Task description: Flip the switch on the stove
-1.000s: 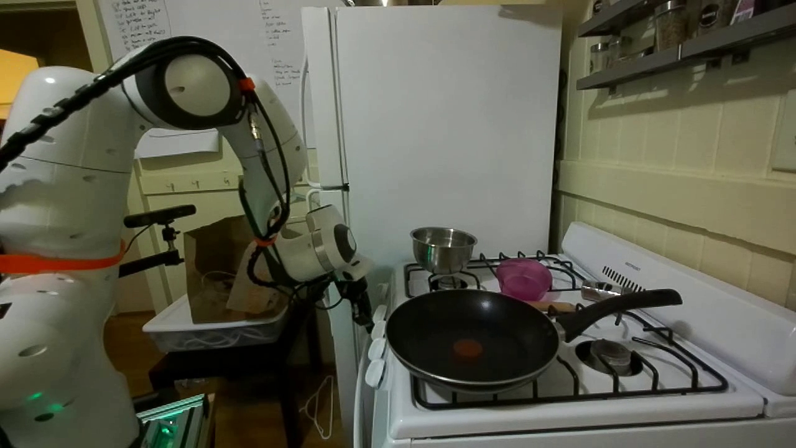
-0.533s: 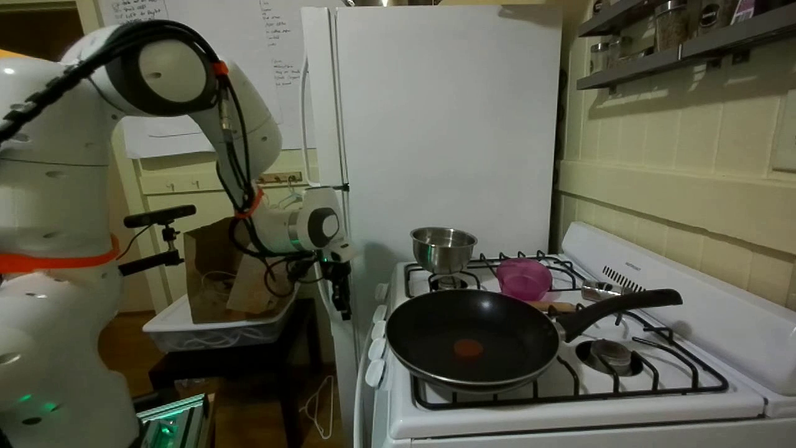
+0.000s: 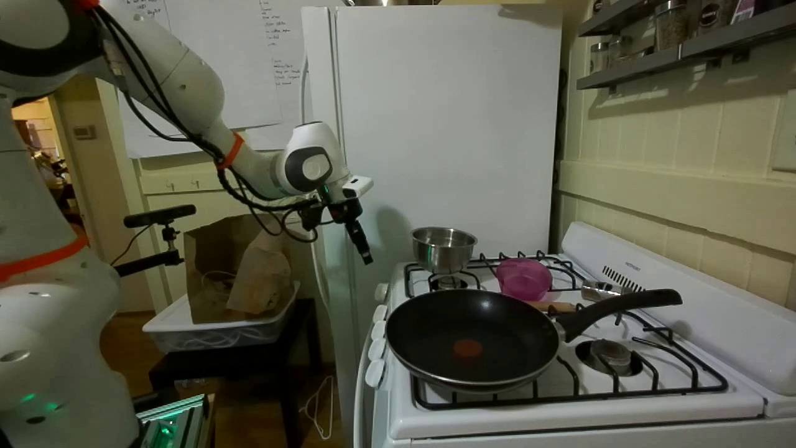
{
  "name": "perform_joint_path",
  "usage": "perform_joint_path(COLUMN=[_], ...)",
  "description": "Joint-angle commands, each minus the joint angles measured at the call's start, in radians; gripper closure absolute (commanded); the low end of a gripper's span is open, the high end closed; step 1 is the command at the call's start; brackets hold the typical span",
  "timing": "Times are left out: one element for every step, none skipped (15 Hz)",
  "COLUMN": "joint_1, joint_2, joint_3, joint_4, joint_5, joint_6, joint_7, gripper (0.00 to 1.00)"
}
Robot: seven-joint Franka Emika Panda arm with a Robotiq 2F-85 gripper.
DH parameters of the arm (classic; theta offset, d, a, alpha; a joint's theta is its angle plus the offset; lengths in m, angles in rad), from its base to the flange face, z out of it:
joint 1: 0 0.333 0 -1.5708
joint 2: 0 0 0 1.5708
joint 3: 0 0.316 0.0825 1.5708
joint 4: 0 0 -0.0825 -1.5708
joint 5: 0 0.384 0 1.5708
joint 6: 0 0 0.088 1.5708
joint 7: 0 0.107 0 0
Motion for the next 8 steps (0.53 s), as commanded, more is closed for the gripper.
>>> perform_joint_path(joint_1=[0.100,0.109,0.119,0.137,0.155,0.170,0.119,0.128], joint_2=[-0.189,-0.234,-0.282,-0.328,-0.375,-0.423,-0.325,-0.368], joint_3=[-0.152,-0.182,-0.215,-0.255,-0.296,-0.335,-0.265,-0.294], joint_4=[-0.021,-0.015,-0.015,-0.009,-0.004,0.005,0.019,0.025], joint_5=[0.135,0.148,0.168,0.210,0.252,0.281,0.219,0.245], joint_6=[-0.049,-0.075,-0.090,-0.120,-0.154,-0.204,-0.125,-0.161], joint_7=[-0.248,-0.302,-0.349,-0.395,-0.439,-0.493,-0.412,-0.451], gripper=[0.00,0.00,0.00,0.00,0.00,0.00,0.01,0.01])
